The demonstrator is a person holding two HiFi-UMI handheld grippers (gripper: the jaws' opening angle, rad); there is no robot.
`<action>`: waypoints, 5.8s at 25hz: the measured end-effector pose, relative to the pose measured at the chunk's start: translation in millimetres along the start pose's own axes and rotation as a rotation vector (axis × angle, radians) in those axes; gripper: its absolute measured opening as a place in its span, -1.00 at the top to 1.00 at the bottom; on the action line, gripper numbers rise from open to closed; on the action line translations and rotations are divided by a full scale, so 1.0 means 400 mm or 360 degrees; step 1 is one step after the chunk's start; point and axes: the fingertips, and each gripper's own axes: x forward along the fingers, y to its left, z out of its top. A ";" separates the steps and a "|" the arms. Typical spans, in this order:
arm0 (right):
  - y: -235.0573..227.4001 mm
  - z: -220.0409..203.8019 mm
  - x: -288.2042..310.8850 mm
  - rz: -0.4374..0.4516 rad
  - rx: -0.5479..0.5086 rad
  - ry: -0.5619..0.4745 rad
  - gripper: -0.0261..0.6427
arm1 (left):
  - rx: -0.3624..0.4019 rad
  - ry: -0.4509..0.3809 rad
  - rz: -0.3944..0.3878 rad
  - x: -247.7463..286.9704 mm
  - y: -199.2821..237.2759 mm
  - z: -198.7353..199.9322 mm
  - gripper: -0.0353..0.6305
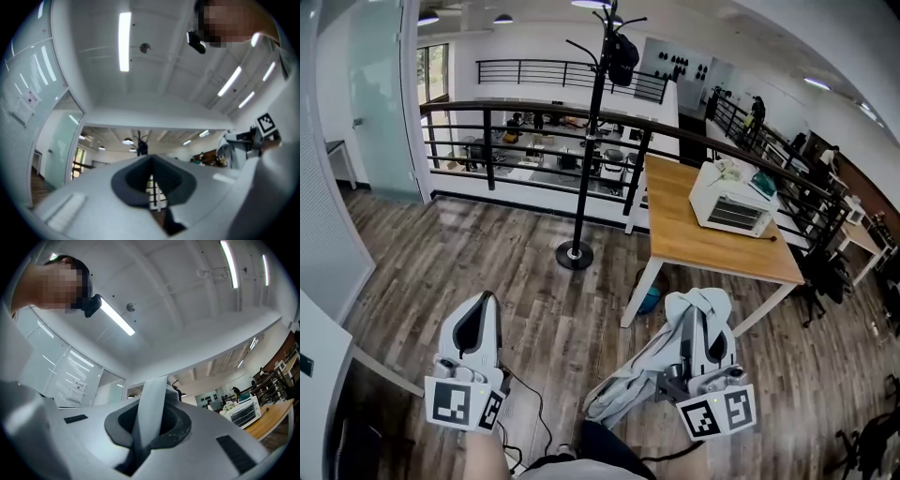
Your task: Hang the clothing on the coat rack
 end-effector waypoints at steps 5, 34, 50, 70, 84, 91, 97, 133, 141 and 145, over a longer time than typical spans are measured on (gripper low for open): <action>-0.008 -0.029 0.063 0.0007 0.0006 -0.0004 0.90 | -0.0039 0.0022 0.0030 0.036 0.052 -0.045 0.88; -0.315 -0.224 0.655 0.0270 0.0102 -0.0055 0.90 | 0.0056 -0.0066 0.0156 0.653 0.135 -0.168 0.87; -0.460 -0.338 0.873 0.0202 0.0127 -0.0028 0.90 | 0.0076 0.0019 0.0143 0.896 0.202 -0.278 0.87; -0.398 -0.513 1.300 0.0018 0.0029 -0.0081 0.90 | 0.0034 -0.0010 -0.0011 1.256 0.597 -0.406 0.87; -0.334 -0.619 1.490 -0.0019 -0.0009 -0.0056 0.90 | -0.0051 0.0045 -0.0059 1.365 0.786 -0.525 0.88; -0.365 -0.680 1.604 -0.0019 -0.0010 -0.0040 0.90 | -0.0076 0.0076 -0.0031 1.458 0.854 -0.587 0.88; -0.430 -0.708 1.733 -0.0035 -0.0004 -0.0091 0.90 | -0.0047 0.0046 -0.0060 1.617 0.896 -0.608 0.88; -0.619 -0.650 2.168 -0.0224 -0.0267 -0.0205 0.90 | -0.0123 -0.0093 -0.0541 2.277 0.931 -0.709 0.88; -0.592 -0.589 2.231 -0.0434 -0.0407 -0.0210 0.90 | -0.0235 -0.0077 -0.0766 2.355 0.966 -0.755 0.88; -0.566 -0.577 2.278 -0.0501 -0.0461 -0.0214 0.90 | -0.0282 -0.0077 -0.0828 2.379 1.012 -0.783 0.88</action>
